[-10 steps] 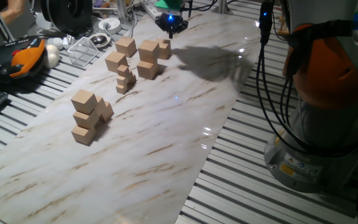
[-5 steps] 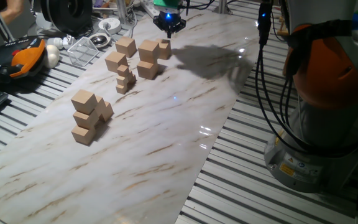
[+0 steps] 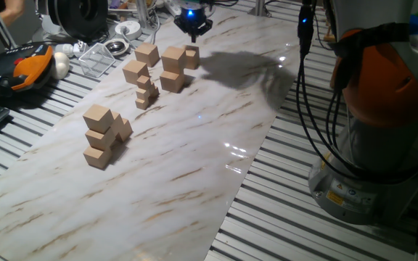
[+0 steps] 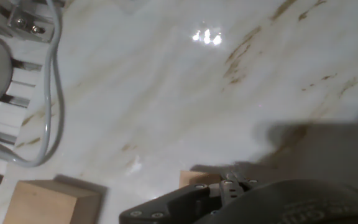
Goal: Stack the blocks into a pyramid shape
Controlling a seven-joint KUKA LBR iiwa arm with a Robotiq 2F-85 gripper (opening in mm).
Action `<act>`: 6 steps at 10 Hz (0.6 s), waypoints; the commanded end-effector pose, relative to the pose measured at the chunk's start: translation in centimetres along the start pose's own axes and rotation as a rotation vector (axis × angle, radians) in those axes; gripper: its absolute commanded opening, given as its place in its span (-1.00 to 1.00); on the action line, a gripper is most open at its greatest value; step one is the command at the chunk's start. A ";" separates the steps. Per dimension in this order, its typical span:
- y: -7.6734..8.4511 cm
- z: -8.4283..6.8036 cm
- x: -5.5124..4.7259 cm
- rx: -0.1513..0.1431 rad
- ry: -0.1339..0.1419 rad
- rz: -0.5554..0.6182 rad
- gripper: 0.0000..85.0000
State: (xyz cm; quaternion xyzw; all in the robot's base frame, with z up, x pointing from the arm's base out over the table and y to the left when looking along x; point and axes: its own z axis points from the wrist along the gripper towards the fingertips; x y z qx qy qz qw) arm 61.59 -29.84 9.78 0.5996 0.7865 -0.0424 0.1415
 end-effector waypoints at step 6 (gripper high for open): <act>0.5 0.5 0.3 -0.013 0.049 -0.005 -1.00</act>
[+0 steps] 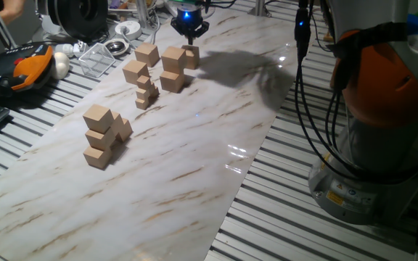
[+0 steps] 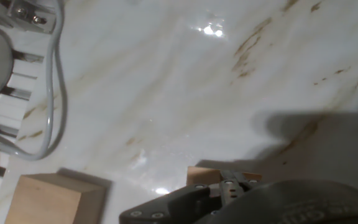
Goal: Stack the blocks into a pyramid shape
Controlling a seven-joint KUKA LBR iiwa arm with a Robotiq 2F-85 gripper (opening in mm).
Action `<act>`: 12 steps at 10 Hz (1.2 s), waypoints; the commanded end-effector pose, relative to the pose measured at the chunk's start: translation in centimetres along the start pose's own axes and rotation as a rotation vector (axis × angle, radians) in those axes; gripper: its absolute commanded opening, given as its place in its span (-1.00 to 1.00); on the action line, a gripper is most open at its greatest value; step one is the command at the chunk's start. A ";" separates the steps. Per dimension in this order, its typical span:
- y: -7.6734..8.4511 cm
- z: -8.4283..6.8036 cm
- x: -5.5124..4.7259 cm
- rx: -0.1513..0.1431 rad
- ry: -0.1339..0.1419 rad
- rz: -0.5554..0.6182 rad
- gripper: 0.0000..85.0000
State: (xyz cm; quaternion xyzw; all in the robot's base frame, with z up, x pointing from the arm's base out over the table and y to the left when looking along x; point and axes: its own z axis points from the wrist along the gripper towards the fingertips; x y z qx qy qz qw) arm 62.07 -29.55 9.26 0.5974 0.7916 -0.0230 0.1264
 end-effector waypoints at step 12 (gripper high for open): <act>0.0 0.5 -0.6 0.004 0.043 0.033 -1.00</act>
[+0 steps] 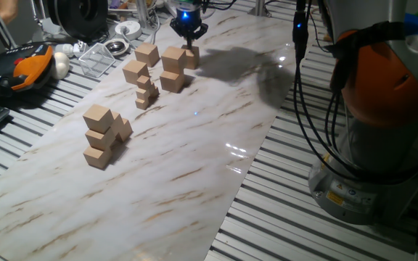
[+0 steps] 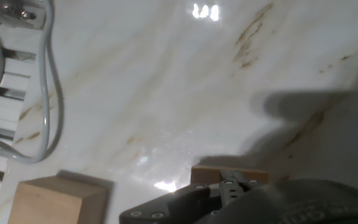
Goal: Stack the blocks into a pyramid shape
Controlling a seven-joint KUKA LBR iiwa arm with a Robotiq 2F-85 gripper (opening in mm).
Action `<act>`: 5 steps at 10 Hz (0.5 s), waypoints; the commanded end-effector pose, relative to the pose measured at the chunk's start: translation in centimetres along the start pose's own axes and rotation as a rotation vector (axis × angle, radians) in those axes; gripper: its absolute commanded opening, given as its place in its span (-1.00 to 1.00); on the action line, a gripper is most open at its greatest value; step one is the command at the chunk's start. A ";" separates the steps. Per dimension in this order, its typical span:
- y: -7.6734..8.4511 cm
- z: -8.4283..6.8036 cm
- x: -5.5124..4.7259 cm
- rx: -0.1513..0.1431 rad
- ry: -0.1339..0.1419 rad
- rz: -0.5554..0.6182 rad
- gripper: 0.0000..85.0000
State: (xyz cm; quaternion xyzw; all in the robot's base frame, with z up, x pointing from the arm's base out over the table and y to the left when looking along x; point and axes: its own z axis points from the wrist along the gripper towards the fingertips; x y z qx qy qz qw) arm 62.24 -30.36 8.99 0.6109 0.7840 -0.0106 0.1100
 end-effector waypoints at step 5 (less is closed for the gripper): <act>-0.9 0.4 -2.4 -0.020 -0.065 -0.054 -1.00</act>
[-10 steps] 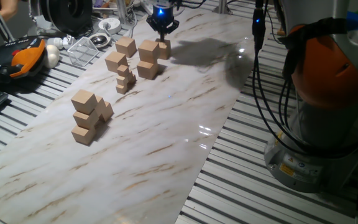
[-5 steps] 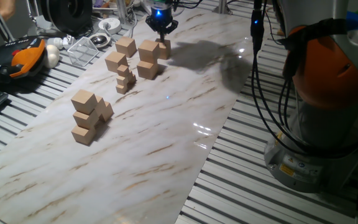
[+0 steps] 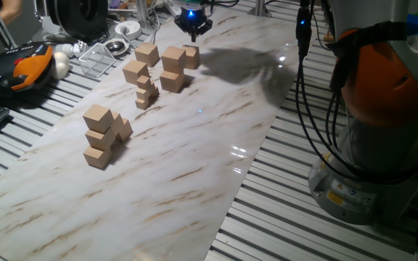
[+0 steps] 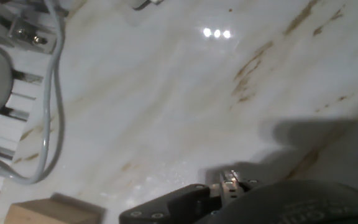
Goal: Stack the blocks into a pyramid shape
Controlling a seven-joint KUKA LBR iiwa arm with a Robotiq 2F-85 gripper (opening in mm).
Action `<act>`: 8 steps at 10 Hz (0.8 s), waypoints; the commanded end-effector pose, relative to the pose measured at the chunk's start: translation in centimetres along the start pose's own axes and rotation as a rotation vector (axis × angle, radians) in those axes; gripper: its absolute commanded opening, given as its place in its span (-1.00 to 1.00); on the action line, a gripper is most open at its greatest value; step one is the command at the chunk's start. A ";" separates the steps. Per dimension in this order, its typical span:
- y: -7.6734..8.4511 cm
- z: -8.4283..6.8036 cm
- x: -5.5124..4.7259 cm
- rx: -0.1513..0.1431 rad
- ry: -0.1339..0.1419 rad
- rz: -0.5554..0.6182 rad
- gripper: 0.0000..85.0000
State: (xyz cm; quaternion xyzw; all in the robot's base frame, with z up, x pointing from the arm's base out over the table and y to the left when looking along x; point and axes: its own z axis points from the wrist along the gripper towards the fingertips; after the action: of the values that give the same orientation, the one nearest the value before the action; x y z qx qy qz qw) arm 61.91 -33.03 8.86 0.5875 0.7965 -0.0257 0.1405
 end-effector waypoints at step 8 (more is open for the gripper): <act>-0.7 1.3 0.2 0.044 0.129 0.076 -1.00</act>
State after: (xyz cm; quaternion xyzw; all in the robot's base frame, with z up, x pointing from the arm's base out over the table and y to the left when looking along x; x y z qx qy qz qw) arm 61.44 -33.28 7.45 0.6204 0.7805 -0.0007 0.0768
